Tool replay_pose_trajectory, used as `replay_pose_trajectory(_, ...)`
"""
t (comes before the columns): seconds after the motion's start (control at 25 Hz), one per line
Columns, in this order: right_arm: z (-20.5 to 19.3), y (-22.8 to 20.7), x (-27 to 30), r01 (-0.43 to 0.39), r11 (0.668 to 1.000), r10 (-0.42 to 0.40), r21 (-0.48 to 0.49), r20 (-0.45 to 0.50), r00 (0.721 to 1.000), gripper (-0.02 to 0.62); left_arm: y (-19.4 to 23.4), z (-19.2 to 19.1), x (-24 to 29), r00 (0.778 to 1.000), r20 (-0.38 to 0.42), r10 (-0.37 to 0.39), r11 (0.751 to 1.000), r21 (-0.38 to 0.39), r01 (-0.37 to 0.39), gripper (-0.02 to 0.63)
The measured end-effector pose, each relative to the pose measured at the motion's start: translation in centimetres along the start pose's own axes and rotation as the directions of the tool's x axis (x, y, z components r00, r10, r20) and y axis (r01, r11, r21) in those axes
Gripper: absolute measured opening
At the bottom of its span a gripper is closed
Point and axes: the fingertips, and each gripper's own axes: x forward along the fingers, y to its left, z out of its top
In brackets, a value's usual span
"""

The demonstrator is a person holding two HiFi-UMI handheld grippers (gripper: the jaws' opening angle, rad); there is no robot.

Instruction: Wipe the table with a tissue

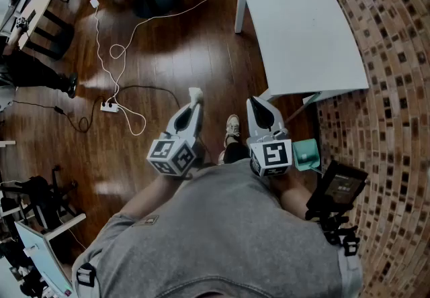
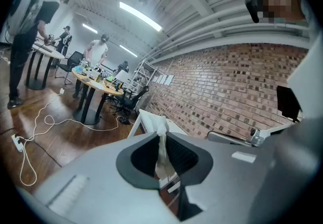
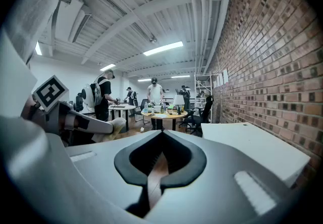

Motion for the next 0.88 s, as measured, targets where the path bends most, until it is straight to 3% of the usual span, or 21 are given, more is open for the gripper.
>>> replay_pose_trajectory(0.56,2.6,-5.0,12.6,-0.056,0.998,0.055,0.038,0.038,0.998,0.014,4.5,6.8,11.0,0.999,0.001,0.041,0.997,0.068,-0.041,0.034)
replay_pose_trajectory(0.88,3.4,-7.7,18.3,-0.035,0.998,0.033,0.058,0.029,0.999,0.014,7.4,10.7,16.7,0.999,0.017,0.040,0.997,0.069,-0.042,0.034)
